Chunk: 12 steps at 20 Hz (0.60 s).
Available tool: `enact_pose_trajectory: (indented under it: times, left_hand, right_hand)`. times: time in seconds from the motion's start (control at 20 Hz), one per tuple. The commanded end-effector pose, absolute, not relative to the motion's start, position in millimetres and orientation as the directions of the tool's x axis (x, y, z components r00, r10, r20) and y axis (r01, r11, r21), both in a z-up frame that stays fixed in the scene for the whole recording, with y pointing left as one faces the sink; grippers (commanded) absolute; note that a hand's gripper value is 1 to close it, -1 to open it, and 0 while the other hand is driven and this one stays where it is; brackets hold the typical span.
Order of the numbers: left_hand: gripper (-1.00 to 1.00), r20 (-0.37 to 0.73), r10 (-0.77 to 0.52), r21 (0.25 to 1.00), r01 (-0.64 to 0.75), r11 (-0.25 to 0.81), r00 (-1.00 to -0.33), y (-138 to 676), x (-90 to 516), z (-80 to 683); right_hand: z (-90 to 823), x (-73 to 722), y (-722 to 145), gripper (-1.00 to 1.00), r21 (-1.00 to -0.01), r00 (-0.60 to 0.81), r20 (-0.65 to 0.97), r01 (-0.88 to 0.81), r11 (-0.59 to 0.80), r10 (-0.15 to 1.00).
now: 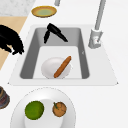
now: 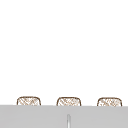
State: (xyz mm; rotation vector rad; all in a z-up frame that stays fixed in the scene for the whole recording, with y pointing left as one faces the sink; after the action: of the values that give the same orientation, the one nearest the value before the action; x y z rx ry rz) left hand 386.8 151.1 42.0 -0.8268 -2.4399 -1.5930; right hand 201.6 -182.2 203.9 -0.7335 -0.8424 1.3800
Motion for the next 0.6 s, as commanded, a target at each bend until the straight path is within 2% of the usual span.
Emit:
enact_pose_trajectory:
  times: [0.0,0.4,0.55]
  left_hand:
    - [-1.00,0.468,0.321,0.801,0.548,0.239,-0.824,156.7,374.9,48.8]
    - [-1.00,0.492,0.233,0.830,0.533,0.167,-0.839,165.2,386.7,54.8]
    - [-1.00,0.526,0.206,0.817,0.558,0.145,-0.825,169.8,388.2,55.7]
  right_hand:
    - [203.9,201.6,-182.2,0.00,-0.848,0.002,0.078,-0.525,0.068,0.997]
    - [203.9,201.6,-182.2,0.00,-0.848,0.002,0.078,-0.525,0.068,0.997]
    - [203.9,201.6,-182.2,0.00,-0.848,0.002,0.078,-0.525,0.068,0.997]
